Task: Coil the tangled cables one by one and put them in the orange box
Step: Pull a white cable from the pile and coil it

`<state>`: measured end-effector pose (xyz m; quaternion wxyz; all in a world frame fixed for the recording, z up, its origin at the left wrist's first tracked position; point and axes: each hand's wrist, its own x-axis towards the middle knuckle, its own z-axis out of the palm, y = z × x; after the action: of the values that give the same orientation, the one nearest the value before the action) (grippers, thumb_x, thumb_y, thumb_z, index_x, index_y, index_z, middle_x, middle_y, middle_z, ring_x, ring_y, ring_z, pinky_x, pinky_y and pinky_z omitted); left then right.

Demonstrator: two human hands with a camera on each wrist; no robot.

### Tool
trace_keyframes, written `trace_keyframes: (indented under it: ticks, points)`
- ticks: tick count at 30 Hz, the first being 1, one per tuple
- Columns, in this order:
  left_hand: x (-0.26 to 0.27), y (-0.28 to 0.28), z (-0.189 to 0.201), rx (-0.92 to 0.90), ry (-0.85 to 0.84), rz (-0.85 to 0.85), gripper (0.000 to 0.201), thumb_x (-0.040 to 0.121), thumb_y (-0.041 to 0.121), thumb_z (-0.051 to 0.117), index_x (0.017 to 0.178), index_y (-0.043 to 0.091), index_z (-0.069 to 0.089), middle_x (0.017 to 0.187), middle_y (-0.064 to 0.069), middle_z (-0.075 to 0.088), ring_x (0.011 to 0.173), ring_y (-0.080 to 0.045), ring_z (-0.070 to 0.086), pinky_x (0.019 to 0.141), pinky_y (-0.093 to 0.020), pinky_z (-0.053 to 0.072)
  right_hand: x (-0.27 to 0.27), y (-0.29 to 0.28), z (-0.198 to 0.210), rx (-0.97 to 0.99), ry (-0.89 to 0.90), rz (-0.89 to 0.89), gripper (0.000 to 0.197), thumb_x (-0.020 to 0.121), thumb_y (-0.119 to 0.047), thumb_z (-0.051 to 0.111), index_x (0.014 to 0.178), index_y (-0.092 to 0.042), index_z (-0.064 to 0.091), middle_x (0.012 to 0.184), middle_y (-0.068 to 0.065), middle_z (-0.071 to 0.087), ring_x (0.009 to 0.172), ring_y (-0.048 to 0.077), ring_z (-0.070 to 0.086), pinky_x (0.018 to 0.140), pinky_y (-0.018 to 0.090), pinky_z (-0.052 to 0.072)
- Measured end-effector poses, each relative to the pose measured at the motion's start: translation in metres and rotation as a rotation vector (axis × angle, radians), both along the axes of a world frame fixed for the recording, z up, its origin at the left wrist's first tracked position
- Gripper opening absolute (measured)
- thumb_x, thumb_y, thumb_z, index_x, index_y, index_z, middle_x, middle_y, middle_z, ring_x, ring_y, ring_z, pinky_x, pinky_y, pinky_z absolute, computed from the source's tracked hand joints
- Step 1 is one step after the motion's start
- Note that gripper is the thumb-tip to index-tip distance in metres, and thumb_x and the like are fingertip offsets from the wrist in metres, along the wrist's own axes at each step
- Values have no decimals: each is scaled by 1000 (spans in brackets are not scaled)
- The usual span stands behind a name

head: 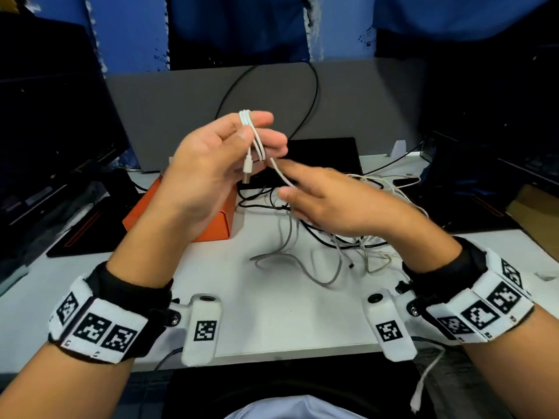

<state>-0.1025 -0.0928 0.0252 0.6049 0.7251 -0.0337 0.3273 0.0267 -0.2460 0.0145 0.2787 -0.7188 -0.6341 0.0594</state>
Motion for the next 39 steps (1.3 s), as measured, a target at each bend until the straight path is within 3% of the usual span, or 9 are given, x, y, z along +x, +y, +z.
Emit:
trace_keyframes:
  ticks: [4,7,11,15,18,21,31,36,39]
  points:
    - [12,7,-17,508,66,327,25,107,14,45,125,11,61,99,2,76,93,-15,73,89,-41,57,-5,-2,1,-73,-23,56,24,109,-27,48,91,-13,56,57,-11,57,46,9,54,55,29,46]
    - [10,14,-16,677,264,208,25,105,24,45,114,13,65,94,0,75,88,-16,70,85,-45,55,0,-6,8,85,-36,-31,22,105,-32,58,88,-22,68,61,-10,59,51,6,52,54,32,46]
    - [0,8,-9,472,354,-123,30,110,16,40,117,1,66,78,-8,68,73,-15,58,76,-24,48,11,-9,14,359,92,-96,14,102,-31,62,92,-22,65,67,5,62,54,13,48,55,37,41]
    - [0,7,-7,225,221,-244,34,106,27,42,116,6,68,66,-3,53,65,-15,46,73,-29,43,11,-7,12,429,84,-112,17,106,-32,54,106,-23,68,75,-3,62,64,5,49,64,32,42]
    - [-1,5,-8,142,172,-304,30,105,24,39,105,7,64,64,3,50,63,-13,45,69,-23,44,7,-5,10,379,53,-60,29,110,-35,45,110,-22,70,86,0,68,75,14,59,73,41,50]
    - [-1,2,-8,114,169,-332,27,106,19,35,96,10,58,66,1,54,69,-18,55,74,-26,49,6,-4,9,351,75,-24,29,111,-34,43,102,-22,68,75,11,61,62,13,48,62,39,45]
    - [-10,1,-2,125,206,-394,16,96,19,50,100,8,60,70,0,65,81,-21,69,82,-26,53,2,-5,11,340,92,-15,30,111,-28,46,91,-14,64,63,-11,48,57,4,43,57,20,34]
    - [-10,-1,-1,195,235,-383,29,97,19,49,116,2,63,102,-12,77,86,-21,71,86,-27,53,5,-7,11,322,87,7,30,111,-28,47,89,-14,62,70,-5,57,64,6,49,62,23,40]
    - [-10,0,0,173,210,-353,23,97,19,50,106,4,65,89,-8,77,80,-20,69,81,-26,53,4,-7,10,326,132,23,31,111,-27,45,88,-13,61,65,-5,52,59,4,43,59,22,36]
